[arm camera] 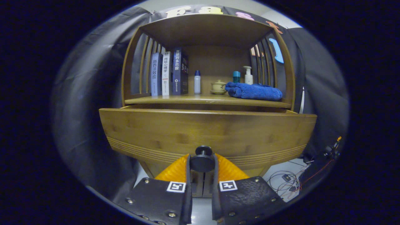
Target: Pull open the drawer, take out the items inside it, and place them on the countertop above the cabinet.
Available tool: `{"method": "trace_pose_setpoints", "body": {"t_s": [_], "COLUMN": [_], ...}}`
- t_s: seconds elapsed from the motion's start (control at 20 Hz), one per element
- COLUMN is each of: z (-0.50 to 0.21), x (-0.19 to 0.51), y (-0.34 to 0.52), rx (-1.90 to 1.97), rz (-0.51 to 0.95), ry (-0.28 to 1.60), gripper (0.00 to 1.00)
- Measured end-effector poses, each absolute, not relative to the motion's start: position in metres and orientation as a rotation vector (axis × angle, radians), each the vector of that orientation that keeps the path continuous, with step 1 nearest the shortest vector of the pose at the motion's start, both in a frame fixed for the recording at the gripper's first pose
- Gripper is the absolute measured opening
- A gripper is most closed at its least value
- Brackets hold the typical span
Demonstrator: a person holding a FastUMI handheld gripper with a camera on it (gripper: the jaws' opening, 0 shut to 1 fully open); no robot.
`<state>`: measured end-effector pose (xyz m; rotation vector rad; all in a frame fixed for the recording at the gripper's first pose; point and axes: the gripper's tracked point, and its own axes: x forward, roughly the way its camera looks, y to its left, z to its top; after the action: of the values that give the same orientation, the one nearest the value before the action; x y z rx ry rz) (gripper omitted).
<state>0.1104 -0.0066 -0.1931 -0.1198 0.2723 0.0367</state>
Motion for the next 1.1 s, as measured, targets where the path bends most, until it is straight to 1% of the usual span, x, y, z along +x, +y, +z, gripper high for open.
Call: {"method": "trace_pose_setpoints", "body": {"t_s": [0.45,0.8,1.1], "z": [-0.199,-0.200,-0.201], "x": [0.072,0.062,0.042], "y": [-0.008,-0.008,-0.007], "rx": [-0.091,-0.074,-0.087], "rz": [0.061,0.066,0.106], "ry": [0.310,0.325,0.318], "gripper": [0.25,0.25,0.25]}}
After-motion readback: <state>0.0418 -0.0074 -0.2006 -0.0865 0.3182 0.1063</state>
